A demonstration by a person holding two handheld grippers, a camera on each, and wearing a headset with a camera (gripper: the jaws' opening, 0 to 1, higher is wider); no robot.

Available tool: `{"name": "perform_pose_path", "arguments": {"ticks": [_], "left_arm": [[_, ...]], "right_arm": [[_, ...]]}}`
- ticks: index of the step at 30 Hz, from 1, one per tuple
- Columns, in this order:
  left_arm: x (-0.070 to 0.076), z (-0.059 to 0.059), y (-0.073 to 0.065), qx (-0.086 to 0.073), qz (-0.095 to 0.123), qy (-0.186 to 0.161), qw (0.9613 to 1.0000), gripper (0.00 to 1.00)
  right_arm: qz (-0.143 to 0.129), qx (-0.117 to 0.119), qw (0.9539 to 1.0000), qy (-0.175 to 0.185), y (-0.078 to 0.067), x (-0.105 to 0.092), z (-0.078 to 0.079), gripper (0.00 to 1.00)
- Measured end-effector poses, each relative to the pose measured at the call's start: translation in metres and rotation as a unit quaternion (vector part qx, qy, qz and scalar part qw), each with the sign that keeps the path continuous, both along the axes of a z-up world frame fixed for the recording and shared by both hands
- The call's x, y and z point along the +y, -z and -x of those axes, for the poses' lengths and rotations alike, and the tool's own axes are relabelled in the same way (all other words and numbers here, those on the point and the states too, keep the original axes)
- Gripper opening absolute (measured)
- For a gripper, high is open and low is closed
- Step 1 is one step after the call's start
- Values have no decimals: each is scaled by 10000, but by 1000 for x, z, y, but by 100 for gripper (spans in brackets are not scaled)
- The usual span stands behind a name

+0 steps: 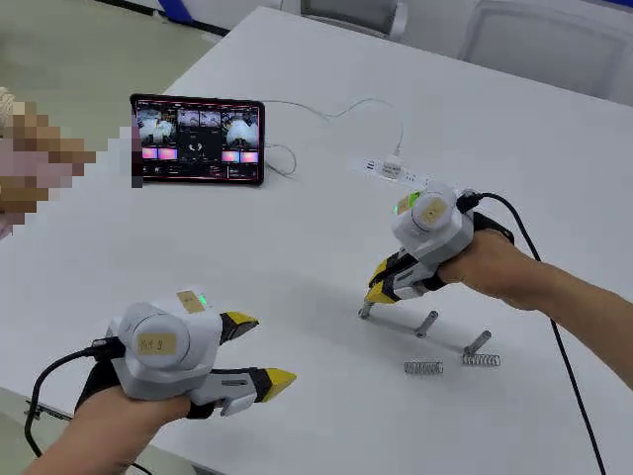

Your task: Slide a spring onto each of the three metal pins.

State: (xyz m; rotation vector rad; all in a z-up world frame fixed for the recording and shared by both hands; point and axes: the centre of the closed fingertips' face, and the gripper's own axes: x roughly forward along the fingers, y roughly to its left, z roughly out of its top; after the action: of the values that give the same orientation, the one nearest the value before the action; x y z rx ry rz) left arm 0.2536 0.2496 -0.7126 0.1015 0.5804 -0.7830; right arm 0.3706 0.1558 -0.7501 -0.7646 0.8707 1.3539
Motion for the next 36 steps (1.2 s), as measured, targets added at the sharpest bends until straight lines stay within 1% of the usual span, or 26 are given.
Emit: {"name": "perform_pose_path", "arguments": {"ticks": [12,24,30,36], "left_arm": [[1,1,2,20,11,-18,10000,50],[1,0,2,26,32,-42,10000,51],[1,-1,1,16,34,-50,10000,51],[1,-1,0,12,29,-48,10000,51]], "right_arm": [[98,28,9999,-98,12,3,2,13],[182,44,9997,-172,20,4,4,13],[244,104,9994,-216,27,4,6,13],[273,134,9992,-246,30,4,7,13]]}}
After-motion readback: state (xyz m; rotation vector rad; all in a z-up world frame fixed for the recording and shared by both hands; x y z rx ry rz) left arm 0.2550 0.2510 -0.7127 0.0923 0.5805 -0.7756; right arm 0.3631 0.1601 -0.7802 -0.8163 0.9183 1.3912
